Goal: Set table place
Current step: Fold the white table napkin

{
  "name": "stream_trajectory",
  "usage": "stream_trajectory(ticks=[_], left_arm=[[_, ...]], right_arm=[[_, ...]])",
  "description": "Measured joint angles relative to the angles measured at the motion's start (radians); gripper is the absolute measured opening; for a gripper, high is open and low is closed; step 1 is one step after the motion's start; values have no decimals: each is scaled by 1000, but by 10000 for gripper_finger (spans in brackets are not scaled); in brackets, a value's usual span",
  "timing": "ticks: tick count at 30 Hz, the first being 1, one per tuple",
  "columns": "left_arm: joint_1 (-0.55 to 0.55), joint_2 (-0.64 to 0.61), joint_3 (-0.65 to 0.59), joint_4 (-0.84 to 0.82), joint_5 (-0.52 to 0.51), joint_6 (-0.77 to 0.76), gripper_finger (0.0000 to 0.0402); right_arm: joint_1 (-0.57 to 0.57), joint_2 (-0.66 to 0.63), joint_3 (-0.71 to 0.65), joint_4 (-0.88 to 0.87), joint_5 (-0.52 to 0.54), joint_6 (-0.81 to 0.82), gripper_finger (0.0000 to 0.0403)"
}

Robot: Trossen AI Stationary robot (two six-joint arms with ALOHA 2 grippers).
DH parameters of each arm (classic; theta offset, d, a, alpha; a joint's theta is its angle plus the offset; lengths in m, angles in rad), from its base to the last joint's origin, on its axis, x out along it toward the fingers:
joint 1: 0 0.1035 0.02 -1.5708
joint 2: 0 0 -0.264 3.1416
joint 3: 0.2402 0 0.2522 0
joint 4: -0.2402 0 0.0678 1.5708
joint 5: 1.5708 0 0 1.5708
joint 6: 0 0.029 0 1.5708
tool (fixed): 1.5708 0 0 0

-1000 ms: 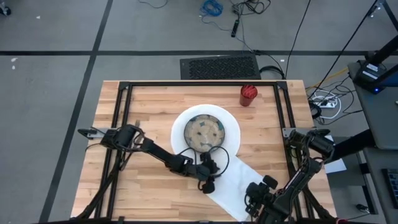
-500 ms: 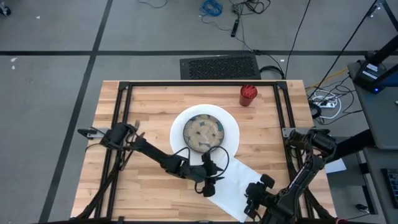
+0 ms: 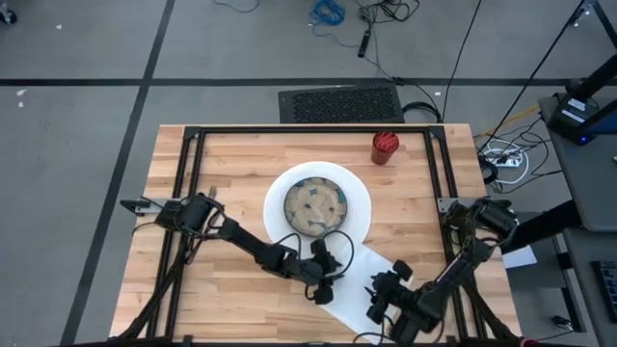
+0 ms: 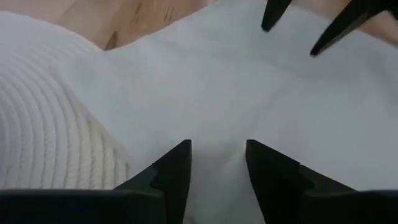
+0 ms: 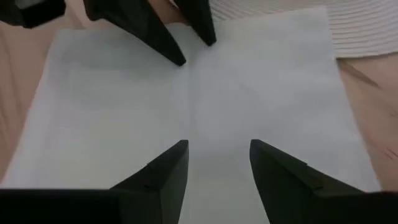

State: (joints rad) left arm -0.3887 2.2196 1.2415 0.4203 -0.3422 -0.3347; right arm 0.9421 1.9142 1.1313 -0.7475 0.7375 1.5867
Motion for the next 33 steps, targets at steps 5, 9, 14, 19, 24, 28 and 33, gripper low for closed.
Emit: stream_trajectory(ticks=[5, 9, 14, 19, 24, 28, 33], left_arm=[[1, -1, 3, -61, -19, 0, 139], [1, -3, 5, -98, -26, -20, 139], [-2, -4, 5, -107, -27, -26, 139], [-2, -4, 4, -109, -29, -26, 139], [-3, -4, 3, -110, -29, -27, 139], [-4, -12, 2, -118, -29, -26, 139], [-4, -57, -4, -149, 33, -25, 139]], right_arm=[[-56, 3, -55, 105, -13, -121, 160], [-82, 4, -61, 52, -103, -172, 160], [-85, 3, -37, 49, -112, -232, 160], [-84, 3, 14, 66, -89, -267, 160], [-83, 31, -20, 61, -115, -237, 160], [-82, 49, -19, 87, -107, -252, 160], [-67, -18, 64, -120, -159, -211, 160]])
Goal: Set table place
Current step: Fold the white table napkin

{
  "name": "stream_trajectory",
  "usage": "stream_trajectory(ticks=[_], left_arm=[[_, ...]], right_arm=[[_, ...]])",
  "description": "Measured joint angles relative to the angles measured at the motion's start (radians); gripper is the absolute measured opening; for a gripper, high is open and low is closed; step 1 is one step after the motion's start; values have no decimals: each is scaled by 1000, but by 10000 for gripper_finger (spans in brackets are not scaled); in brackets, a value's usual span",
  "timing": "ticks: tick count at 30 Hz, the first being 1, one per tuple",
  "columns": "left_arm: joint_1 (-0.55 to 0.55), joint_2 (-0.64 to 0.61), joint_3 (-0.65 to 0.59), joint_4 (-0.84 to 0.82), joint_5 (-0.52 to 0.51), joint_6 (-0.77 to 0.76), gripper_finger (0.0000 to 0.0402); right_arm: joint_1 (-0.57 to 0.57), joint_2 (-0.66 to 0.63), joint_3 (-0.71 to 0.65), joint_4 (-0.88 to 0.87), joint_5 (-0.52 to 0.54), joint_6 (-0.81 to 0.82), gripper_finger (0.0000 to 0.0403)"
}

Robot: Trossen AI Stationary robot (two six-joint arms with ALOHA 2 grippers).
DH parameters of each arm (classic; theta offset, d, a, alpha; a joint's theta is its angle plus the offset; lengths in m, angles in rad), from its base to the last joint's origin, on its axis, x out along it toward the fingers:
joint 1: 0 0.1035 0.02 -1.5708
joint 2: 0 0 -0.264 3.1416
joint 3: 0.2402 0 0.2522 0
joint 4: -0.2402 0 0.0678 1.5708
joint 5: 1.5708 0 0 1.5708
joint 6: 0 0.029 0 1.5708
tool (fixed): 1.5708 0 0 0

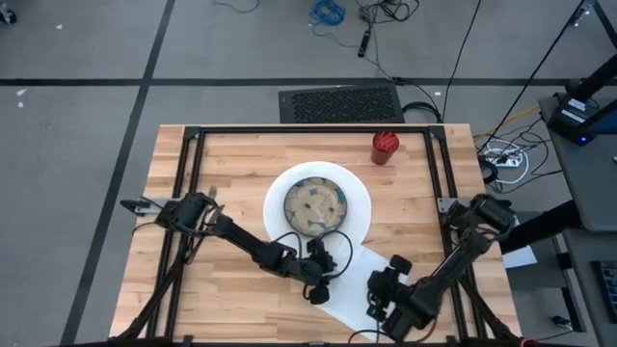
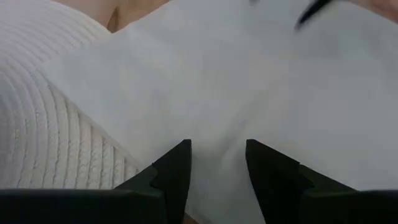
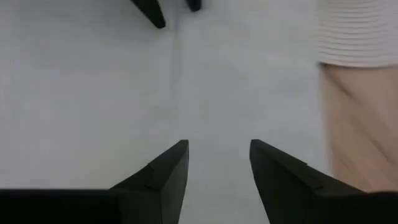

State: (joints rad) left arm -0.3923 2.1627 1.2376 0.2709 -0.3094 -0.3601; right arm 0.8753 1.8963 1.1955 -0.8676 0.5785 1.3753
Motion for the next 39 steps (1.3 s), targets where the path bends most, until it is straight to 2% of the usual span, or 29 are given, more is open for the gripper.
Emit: stream_trajectory(ticks=[2, 5, 8, 11, 16, 20, 25, 30, 39], left_arm=[[5, -40, -1, -4, 15, 12, 139], [26, -100, 4, 22, 61, 54, 139], [97, -133, 13, 3, 191, 47, 139], [174, -132, 51, -31, 313, 25, 139], [250, -110, 100, -114, 334, 26, 139], [301, -94, 109, -134, 336, 3, 139], [346, -87, 108, -191, 341, -19, 139], [354, -73, 107, -191, 378, -25, 139], [356, -24, 121, -178, 414, -29, 139]], right_arm=[[10, -43, 42, -113, -22, 68, 160], [28, -96, 51, -289, -110, 258, 160], [58, -150, 27, -388, -214, 422, 160], [84, -210, -43, -350, -262, 525, 160], [103, -331, -218, -207, -277, 662, 160], [102, -418, -372, -22, -297, 685, 160], [99, -438, -480, 125, -301, 669, 160], [99, -424, -508, 206, -365, 619, 160], [67, -409, -519, 242, -371, 537, 159]])
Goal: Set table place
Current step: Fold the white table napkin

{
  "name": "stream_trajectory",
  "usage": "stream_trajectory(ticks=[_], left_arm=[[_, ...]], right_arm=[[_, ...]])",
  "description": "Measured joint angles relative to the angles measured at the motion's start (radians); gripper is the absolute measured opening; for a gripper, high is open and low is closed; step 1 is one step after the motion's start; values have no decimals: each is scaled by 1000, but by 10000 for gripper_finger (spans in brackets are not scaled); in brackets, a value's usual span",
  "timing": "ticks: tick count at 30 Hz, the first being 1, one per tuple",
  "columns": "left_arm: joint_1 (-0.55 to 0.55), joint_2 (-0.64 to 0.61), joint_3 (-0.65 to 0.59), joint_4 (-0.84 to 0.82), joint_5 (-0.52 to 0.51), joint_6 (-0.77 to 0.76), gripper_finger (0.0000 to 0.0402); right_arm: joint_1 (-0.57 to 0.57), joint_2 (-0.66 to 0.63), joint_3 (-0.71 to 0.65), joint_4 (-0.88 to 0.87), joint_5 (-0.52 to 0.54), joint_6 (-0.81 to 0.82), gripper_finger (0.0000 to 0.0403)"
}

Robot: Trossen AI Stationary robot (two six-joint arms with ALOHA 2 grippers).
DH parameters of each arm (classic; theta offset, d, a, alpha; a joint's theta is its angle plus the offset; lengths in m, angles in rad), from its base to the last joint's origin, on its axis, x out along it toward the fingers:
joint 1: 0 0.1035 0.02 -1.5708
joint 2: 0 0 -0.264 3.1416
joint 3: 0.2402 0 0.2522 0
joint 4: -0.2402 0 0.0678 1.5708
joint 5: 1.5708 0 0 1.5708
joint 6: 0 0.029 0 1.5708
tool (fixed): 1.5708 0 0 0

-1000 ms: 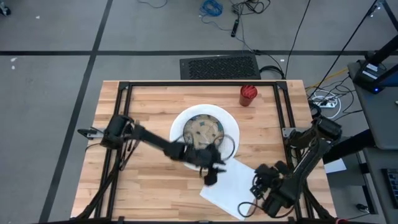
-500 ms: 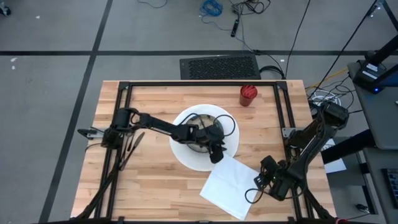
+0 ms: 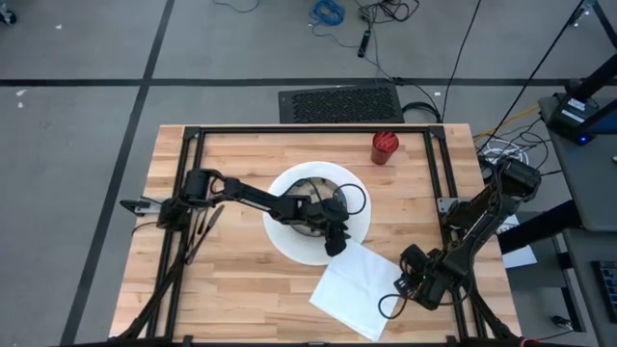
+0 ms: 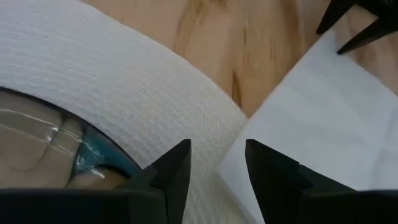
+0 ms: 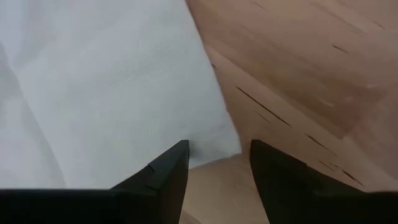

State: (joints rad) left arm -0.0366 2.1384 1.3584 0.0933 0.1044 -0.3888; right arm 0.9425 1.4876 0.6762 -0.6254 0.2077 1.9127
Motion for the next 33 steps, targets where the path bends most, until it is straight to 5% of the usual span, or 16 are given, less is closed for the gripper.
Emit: stream_trajectory(ticks=[10, 18, 26, 33], left_arm=[[3, 3, 1, 2, 21, -18, 139], [2, -5, 61, -151, 27, 35, 139], [11, -6, 180, -379, 37, 164, 139], [32, -3, 212, -414, 138, 239, 141]], right_arm=[[-13, 0, 7, 25, 28, -66, 106], [-34, 2, 8, 87, 81, -226, 10], [-61, 2, 117, -148, 93, -368, 2], [-60, 2, 265, -337, 219, -530, 1]])
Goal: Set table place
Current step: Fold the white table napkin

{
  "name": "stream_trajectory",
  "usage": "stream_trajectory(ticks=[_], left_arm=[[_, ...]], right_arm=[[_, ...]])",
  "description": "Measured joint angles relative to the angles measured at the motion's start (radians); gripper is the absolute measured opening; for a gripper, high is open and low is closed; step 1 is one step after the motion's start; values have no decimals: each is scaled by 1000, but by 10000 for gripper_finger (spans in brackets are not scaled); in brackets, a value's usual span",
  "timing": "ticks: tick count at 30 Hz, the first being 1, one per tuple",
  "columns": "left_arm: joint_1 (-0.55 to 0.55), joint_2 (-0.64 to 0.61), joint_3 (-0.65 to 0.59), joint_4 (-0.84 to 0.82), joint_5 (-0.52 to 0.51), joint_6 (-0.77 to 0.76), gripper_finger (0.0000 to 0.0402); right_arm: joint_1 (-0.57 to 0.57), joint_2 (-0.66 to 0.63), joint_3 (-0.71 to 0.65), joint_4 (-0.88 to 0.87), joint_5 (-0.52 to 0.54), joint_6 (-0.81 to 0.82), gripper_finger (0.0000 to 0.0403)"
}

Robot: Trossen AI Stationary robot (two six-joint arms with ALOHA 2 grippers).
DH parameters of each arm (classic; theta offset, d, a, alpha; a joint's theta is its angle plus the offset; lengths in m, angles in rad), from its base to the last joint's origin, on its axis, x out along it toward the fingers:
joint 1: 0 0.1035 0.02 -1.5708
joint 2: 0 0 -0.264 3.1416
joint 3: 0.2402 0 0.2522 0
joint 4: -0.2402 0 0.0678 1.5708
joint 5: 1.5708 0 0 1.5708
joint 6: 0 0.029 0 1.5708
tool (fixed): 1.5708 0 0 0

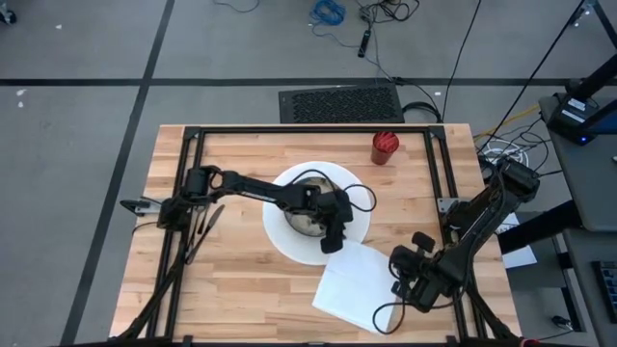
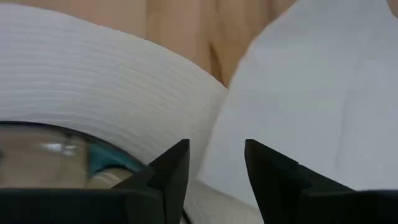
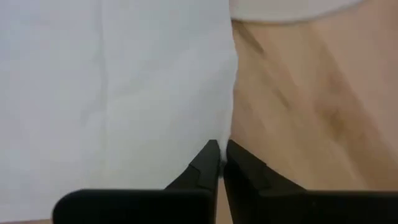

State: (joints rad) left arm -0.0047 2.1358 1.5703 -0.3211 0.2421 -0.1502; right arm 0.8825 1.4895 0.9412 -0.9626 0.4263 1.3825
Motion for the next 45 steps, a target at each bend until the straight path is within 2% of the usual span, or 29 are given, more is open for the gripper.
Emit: stream_trajectory(ticks=[3, 11, 17, 25, 28, 37, 45], left_arm=[[4, 15, 0, 1, 35, -1, 154], [4, 53, 0, 25, 44, 10, 203], [5, 55, 22, 21, 37, 57, 217], [-5, 55, 35, 26, 37, 158, 217], [-25, 55, 35, 28, 33, 208, 217], [-56, 55, 35, 36, -70, 264, 217], [-72, 67, 35, 24, -73, 309, 217]], right_arm=[[0, 23, 36, -10, 23, -86, 1], [2, 154, 162, -40, 20, -265, 0], [10, 258, 259, -50, 19, -369, 0], [50, 341, 364, -76, 51, -419, 0], [59, 351, 365, -61, 52, -428, 0], [88, 353, 366, -53, 82, -425, 0], [112, 353, 385, -67, 109, -394, 0]])
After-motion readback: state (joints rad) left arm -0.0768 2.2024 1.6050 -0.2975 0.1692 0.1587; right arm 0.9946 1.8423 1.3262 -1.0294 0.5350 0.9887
